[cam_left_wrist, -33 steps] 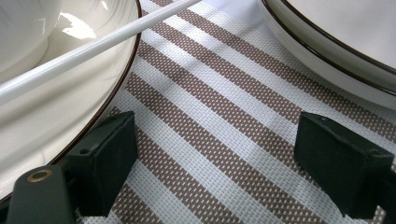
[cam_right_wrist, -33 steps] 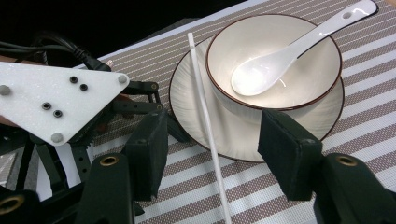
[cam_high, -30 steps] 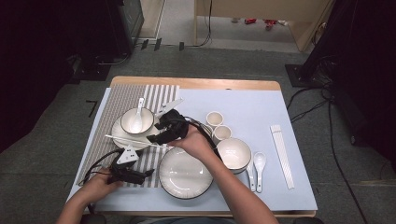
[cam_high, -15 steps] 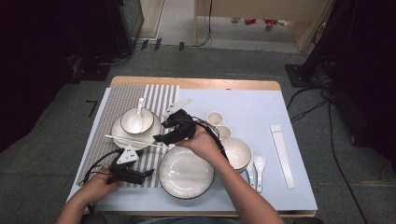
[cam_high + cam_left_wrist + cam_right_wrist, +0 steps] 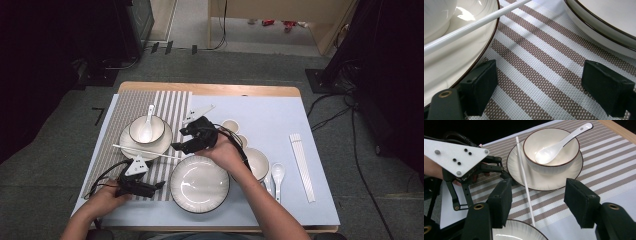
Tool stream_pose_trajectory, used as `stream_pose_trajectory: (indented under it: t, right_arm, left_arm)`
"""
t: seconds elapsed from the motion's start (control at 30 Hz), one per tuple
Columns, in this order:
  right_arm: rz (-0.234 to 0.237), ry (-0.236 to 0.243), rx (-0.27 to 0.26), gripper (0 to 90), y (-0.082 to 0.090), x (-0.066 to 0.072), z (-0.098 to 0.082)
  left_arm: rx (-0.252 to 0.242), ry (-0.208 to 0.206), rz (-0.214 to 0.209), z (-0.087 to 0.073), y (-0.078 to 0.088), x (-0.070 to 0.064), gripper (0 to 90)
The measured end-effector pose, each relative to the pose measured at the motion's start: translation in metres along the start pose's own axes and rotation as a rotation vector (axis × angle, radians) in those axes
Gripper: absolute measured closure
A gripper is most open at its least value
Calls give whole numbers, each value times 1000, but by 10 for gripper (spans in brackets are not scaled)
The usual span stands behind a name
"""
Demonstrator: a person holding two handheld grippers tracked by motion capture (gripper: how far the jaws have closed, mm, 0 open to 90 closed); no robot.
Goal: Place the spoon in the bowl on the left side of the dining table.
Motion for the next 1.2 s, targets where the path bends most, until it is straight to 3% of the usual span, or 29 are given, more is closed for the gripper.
stream_pose_trajectory:
  t: [0.13,1.2]
  right_arm:
    - [19,-10,-8,428,4,0,-2]
    - [-57,-11,-30,434,34,-15,-23]
  left_arm:
    - [0,0,0,0,0,0,138]
    - [4,-4,-1,0,0,0,138]
Point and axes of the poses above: each handheld gripper's, and its own axes: y roughly backward along the jaws, z roughly out of its top, x roughly to its left, the point moved 5 cm from there along -y, roughly forward along the jaws, and after that the axes turned 3 degrees about -x, right-handed, at the moved point
